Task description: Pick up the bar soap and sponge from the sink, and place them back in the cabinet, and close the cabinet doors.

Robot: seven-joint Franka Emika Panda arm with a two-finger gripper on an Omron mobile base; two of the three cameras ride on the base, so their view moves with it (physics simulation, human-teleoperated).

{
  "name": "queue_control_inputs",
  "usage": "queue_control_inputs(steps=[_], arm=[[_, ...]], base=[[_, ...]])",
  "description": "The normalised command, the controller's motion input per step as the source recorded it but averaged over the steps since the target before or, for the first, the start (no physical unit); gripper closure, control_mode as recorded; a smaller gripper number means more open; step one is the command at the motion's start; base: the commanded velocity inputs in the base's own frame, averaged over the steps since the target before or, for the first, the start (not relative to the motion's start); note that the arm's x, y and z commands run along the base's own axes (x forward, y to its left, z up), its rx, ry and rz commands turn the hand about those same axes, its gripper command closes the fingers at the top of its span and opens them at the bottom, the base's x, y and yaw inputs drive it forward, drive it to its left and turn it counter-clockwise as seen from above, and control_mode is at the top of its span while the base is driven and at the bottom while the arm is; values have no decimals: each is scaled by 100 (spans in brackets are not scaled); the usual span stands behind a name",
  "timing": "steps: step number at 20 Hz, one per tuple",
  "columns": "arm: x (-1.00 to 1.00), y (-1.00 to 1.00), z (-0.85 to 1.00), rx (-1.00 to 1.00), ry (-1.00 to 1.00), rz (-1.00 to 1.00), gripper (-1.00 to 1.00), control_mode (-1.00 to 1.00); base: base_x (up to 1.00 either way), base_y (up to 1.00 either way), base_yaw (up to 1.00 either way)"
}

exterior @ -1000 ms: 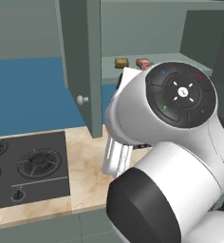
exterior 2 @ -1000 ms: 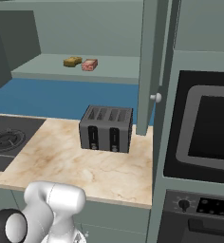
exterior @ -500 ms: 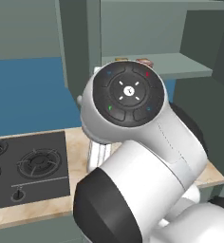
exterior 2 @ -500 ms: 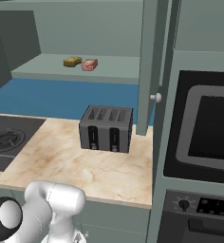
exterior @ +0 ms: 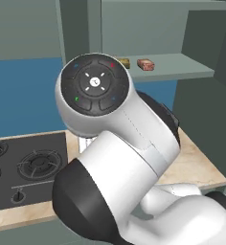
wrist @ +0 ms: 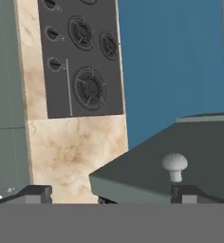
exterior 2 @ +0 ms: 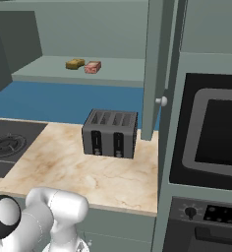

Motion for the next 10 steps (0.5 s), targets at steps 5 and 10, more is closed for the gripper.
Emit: queue_control_inputs(steps=[5, 10], arm=[[2, 5, 0, -14, -10, 9, -100, -100], [14, 3, 0, -10, -5, 1, -100, -100]], base=[[0, 0, 0], [0, 0, 0]])
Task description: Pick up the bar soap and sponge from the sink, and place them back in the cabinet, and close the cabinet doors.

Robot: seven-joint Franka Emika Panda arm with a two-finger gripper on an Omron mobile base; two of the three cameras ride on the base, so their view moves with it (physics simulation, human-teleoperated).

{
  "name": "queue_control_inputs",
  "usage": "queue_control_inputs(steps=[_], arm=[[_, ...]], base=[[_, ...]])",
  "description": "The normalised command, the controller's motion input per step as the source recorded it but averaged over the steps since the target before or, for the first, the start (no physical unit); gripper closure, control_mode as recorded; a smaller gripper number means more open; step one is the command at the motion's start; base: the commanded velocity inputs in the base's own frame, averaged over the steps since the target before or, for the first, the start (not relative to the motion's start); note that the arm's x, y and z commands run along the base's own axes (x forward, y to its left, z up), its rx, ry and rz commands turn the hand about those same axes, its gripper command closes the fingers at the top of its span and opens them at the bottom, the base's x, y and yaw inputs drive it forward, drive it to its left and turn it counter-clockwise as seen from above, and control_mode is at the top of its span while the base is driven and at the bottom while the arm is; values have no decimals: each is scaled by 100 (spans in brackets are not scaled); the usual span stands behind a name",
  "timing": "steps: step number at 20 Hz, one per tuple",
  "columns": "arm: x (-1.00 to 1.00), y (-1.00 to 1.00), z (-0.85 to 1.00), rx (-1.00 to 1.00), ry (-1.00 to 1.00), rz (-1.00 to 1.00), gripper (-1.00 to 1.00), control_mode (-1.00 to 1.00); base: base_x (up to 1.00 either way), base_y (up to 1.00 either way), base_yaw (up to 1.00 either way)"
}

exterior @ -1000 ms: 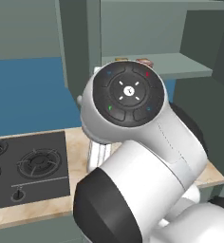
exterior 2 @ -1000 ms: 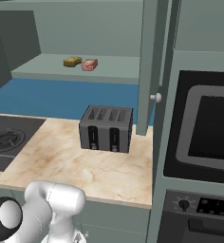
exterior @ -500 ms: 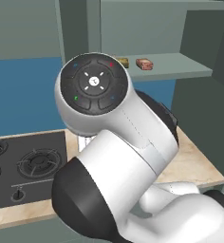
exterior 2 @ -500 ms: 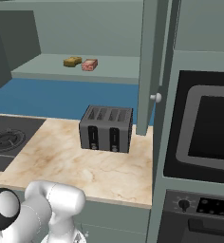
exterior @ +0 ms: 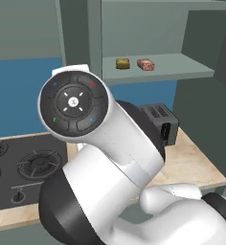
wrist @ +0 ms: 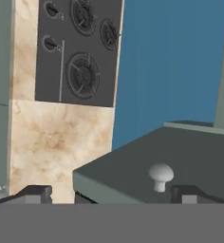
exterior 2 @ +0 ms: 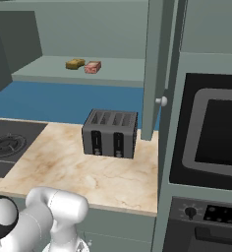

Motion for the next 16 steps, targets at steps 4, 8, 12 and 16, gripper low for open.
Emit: queue_control_inputs(steps=[4, 8, 12, 16], arm=[[19, 0, 0, -5, -1, 0, -100, -100], [22, 0, 0, -6, -1, 0, -100, -100], [21, 0, 0, -6, -3, 0, -100, -100], [1, 0, 0, -6, -9, 0, -100, -100]], base=[[0, 0, 0], [0, 0, 0], [0, 0, 0], [0, 0, 0]])
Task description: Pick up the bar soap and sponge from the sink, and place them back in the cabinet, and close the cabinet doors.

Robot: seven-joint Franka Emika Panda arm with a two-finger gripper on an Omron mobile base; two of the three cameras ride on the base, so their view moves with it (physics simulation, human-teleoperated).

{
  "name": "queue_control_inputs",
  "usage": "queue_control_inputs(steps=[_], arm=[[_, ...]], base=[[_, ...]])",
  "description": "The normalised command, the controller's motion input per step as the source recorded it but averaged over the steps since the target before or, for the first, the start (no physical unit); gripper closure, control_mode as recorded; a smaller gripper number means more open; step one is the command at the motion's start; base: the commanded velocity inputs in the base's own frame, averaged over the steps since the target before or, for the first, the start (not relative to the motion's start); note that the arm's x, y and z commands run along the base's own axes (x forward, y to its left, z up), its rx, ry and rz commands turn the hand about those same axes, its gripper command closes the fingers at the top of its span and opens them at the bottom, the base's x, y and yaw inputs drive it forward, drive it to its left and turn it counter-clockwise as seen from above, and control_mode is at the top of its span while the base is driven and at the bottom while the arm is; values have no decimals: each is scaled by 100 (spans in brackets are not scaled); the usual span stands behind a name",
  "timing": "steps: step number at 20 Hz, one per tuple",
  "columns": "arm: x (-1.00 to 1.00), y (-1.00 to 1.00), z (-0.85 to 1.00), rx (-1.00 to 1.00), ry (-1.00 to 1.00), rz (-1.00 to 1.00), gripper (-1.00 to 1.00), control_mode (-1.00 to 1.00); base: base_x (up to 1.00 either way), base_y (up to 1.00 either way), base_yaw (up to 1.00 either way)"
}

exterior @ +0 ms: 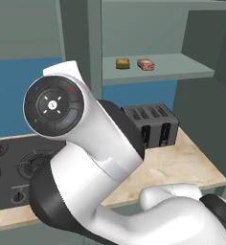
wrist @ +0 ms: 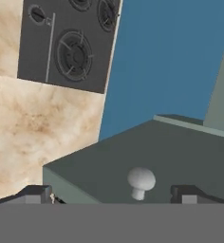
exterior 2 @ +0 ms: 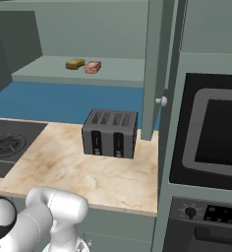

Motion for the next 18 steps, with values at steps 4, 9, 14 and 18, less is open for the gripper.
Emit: queue_control_inputs(steps=[4, 9, 14, 18], arm=[[2, 0, 0, -4, -10, 0, -100, -100], [11, 0, 0, -1, -8, 0, -100, -100], [16, 0, 0, 0, -6, 0, -100, -100], [9, 0, 0, 0, -2, 0, -100, -100]], base=[[0, 0, 0], [0, 0, 0], [0, 0, 0], [0, 0, 0]])
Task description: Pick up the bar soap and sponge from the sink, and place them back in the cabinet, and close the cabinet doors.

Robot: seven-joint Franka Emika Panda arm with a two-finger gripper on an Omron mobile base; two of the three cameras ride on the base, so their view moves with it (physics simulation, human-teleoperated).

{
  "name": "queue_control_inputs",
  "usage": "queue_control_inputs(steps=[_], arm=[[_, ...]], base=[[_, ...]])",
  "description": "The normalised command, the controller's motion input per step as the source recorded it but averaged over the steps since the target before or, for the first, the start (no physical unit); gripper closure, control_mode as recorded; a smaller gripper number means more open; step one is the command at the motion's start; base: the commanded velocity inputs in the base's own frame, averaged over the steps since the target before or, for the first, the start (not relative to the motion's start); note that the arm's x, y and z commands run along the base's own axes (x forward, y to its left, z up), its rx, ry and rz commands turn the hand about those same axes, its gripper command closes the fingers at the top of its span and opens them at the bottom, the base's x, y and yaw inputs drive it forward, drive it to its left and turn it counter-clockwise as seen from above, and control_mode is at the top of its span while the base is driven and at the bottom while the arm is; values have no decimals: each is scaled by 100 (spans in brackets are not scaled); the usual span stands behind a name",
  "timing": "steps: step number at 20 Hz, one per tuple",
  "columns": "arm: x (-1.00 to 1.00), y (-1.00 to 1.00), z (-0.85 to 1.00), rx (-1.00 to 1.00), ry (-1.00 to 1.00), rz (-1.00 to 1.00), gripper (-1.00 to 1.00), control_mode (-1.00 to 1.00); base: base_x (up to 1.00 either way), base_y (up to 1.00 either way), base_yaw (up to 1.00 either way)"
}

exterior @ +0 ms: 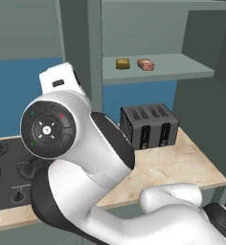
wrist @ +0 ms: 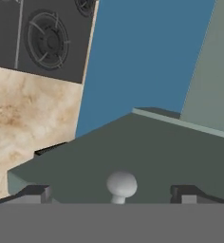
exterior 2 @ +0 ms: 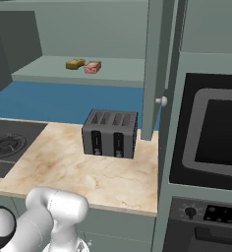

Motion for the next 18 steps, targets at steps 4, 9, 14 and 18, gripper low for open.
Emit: queue_control_inputs(steps=[4, 9, 14, 18], arm=[[5, 0, 0, 0, -1, 0, -100, -100], [2, 0, 0, 0, -4, -5, -100, -100], [0, -2, 0, -1, -3, -8, -100, -100], [0, -1, 0, 0, -2, -7, -100, -100]], base=[[0, 0, 0], [0, 0, 0], [0, 0, 0], [0, 0, 0]])
